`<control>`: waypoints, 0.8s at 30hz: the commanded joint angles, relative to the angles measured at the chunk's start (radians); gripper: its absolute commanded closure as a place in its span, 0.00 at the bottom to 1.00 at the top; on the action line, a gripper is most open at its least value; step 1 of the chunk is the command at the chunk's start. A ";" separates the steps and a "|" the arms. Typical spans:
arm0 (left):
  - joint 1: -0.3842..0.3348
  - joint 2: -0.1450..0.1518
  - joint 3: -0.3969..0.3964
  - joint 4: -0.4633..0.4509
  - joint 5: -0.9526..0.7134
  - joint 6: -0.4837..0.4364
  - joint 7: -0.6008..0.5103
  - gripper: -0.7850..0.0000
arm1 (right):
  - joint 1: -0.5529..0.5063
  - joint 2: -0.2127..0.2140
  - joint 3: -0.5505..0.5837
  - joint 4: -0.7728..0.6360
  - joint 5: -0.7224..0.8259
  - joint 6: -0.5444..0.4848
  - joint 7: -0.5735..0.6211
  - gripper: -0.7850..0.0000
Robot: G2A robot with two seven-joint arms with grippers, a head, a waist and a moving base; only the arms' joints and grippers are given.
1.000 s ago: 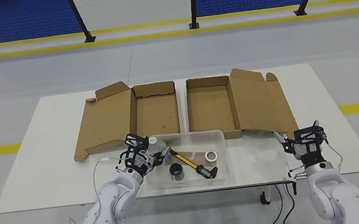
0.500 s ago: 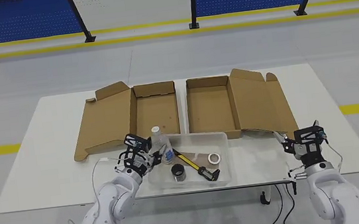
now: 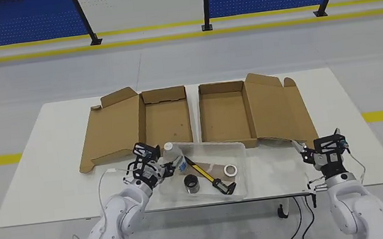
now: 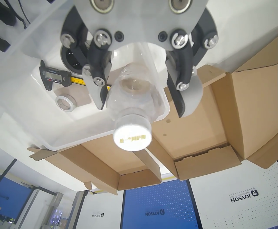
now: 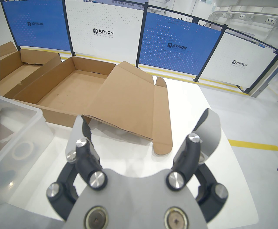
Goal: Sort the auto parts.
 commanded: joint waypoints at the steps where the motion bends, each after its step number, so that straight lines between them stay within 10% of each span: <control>1: 0.000 0.000 -0.002 -0.005 -0.001 -0.003 -0.001 0.02 | 0.000 0.000 0.000 0.000 0.000 0.000 0.000 0.00; 20: -0.064 -0.011 0.052 -0.009 0.020 -0.009 -0.018 0.14 | 0.000 0.000 0.000 0.000 0.000 0.000 0.000 0.00; 24: -0.072 -0.014 0.067 -0.003 0.021 -0.007 -0.013 0.31 | 0.000 0.000 0.000 0.000 0.000 0.000 0.000 0.00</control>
